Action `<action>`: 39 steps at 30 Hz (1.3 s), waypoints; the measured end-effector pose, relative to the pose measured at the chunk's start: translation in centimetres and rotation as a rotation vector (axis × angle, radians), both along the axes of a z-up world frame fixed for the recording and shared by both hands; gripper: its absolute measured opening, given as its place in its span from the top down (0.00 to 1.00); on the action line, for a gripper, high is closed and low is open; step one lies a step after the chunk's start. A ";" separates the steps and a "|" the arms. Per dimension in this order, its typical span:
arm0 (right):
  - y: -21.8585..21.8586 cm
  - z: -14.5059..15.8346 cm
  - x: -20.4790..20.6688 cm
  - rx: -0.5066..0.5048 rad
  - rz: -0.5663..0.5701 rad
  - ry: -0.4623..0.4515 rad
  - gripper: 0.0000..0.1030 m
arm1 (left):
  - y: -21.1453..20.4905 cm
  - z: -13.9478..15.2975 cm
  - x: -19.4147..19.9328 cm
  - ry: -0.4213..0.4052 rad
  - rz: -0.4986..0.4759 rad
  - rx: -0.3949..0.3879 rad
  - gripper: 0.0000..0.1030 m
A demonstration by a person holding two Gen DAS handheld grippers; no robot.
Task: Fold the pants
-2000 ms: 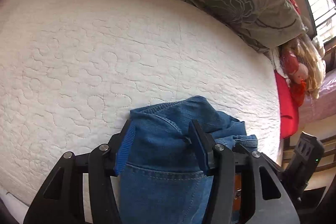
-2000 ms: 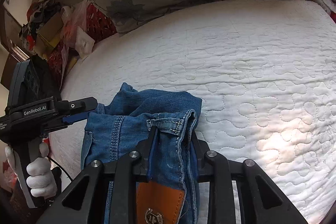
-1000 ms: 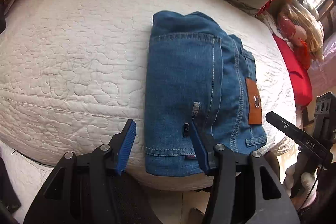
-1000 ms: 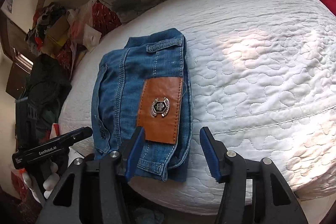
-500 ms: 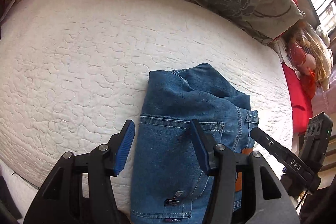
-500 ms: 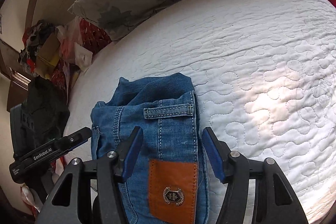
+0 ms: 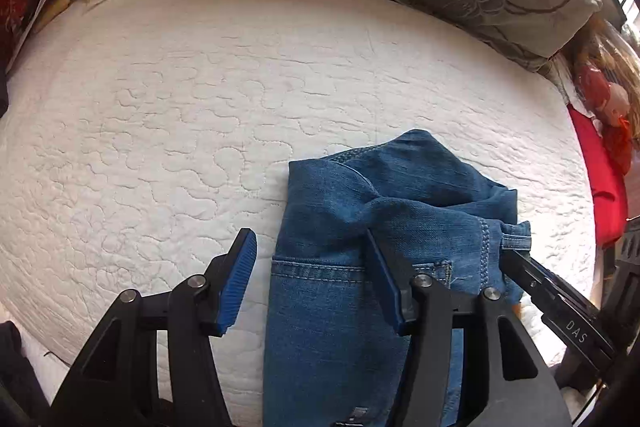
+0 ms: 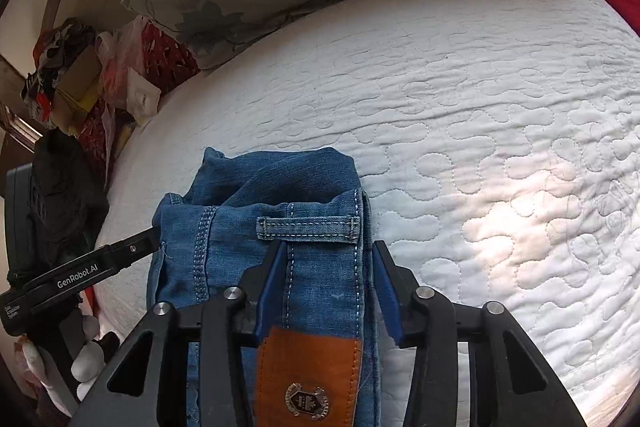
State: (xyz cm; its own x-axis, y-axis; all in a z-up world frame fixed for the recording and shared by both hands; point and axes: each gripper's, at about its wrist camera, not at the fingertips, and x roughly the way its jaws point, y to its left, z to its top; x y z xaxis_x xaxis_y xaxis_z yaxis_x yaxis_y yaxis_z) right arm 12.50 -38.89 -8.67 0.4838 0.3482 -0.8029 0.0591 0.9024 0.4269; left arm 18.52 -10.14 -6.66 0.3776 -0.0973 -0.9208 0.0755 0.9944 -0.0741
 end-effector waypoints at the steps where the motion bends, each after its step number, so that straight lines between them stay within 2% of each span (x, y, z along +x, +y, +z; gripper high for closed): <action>1: 0.1 -0.6 0.3 -0.013 0.006 0.015 0.61 | -0.4 -0.6 0.4 -0.001 -0.013 0.036 0.40; 3: -0.1 -1.3 0.6 0.010 -0.006 0.031 0.61 | -0.2 -0.8 1.0 0.011 -0.013 0.044 0.37; 7: -1.8 -0.2 -0.4 0.143 -0.030 0.016 0.56 | 2.9 1.0 0.8 0.044 0.028 -0.104 0.37; 9: -2.8 -0.3 -1.4 0.207 -0.038 0.020 0.45 | 4.8 1.5 0.0 0.054 0.040 -0.158 0.37; 14: -3.6 -1.6 -4.1 0.256 -0.004 0.042 0.39 | 7.9 -1.2 -2.7 0.177 0.042 -0.316 0.37; 16: -3.3 -2.7 -4.8 0.284 0.013 0.061 0.36 | 8.1 -2.6 -3.7 0.215 0.038 -0.386 0.36; 20: -1.8 -3.3 -6.1 0.422 0.072 0.051 0.35 | 7.4 -3.1 -5.0 0.209 0.018 -0.467 0.19; 23: -1.4 -3.3 -6.3 0.401 0.079 0.029 0.36 | 5.5 -3.7 -5.6 0.261 -0.052 -0.523 0.19; 26: -1.8 -4.0 -6.3 0.404 0.046 0.031 0.45 | 4.3 -3.8 -6.2 0.253 -0.054 -0.497 0.20; 28: -1.5 -3.6 -6.5 0.366 0.034 0.022 0.49 | 4.1 -3.5 -6.0 0.257 -0.024 -0.520 0.34; 30: -0.7 -2.6 -6.7 0.301 0.050 0.004 0.60 | 3.9 -2.8 -5.9 0.264 -0.004 -0.518 0.48; 33: 0.4 -0.6 -6.6 0.233 0.073 -0.022 0.67 | 3.6 -0.4 -5.7 0.180 -0.048 -0.478 0.61; 36: 1.7 1.9 -5.4 0.188 0.087 -0.072 0.67 | 4.0 2.4 -4.9 0.089 -0.054 -0.473 0.62; 39: 3.3 4.4 -2.9 0.193 0.097 -0.129 0.67 | 5.2 5.2 -3.0 -0.018 -0.031 -0.448 0.62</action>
State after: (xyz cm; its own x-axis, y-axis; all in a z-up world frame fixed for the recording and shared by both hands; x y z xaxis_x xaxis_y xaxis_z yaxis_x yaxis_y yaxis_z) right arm 9.65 -35.62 -4.31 0.5348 0.5390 -0.6507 -0.0904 0.8022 0.5902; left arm 15.55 -4.92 -1.50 0.3842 -0.4965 -0.7784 0.1101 0.8617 -0.4953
